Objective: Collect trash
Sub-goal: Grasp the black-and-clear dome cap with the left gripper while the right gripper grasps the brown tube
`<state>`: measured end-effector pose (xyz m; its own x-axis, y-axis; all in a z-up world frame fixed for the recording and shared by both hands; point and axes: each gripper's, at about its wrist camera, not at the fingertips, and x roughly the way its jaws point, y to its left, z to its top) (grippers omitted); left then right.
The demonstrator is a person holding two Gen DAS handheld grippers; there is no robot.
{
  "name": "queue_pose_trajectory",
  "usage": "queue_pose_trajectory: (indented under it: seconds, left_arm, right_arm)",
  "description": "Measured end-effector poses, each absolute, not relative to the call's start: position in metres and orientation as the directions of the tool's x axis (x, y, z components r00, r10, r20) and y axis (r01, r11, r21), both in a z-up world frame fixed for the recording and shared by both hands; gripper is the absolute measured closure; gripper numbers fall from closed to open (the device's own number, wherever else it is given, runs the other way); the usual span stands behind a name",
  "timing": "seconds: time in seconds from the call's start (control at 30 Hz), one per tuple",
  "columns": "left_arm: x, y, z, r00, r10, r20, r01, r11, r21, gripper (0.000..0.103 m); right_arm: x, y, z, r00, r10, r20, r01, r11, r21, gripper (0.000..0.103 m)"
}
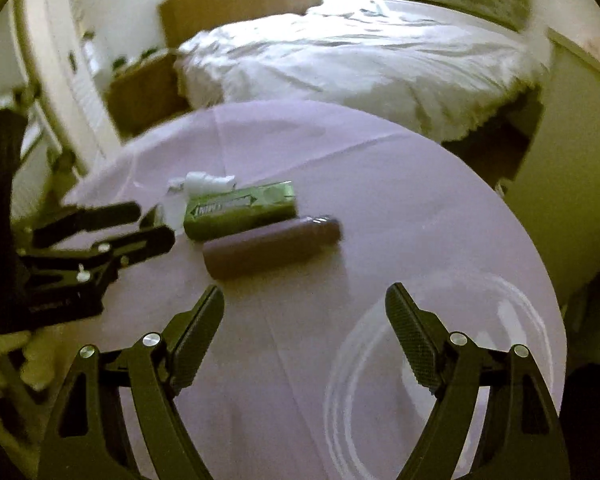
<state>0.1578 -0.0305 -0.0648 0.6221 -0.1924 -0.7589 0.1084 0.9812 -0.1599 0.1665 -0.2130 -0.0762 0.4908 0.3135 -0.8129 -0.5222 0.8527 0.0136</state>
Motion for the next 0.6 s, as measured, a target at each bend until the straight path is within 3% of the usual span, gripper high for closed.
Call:
queue_pose_trajectory:
  seconds: [0.43,0.53,0.6]
  left_arm:
    - [0.158,-0.021,-0.070,0.614,-0.216,-0.759,0.146,0.976,-0.160,0.049]
    - [0.160,-0.023,-0.070,0.612,-0.197,-0.766,0.154,0.980,-0.129,0.057]
    - [0.160,-0.025,-0.070,0.610,-0.186,-0.770,0.165,0.981,-0.106,0.061]
  right_arm:
    - [0.192,-0.176,-0.090,0.477,0.306,-0.824,-0.602,0.797,-0.052,0.020]
    - [0.196,-0.175,-0.090,0.460,0.326,-0.826,-0.606,0.795,-0.024,0.021]
    - [0.198,-0.173,-0.090,0.437,0.341,-0.832,-0.610,0.792,0.004,0.040]
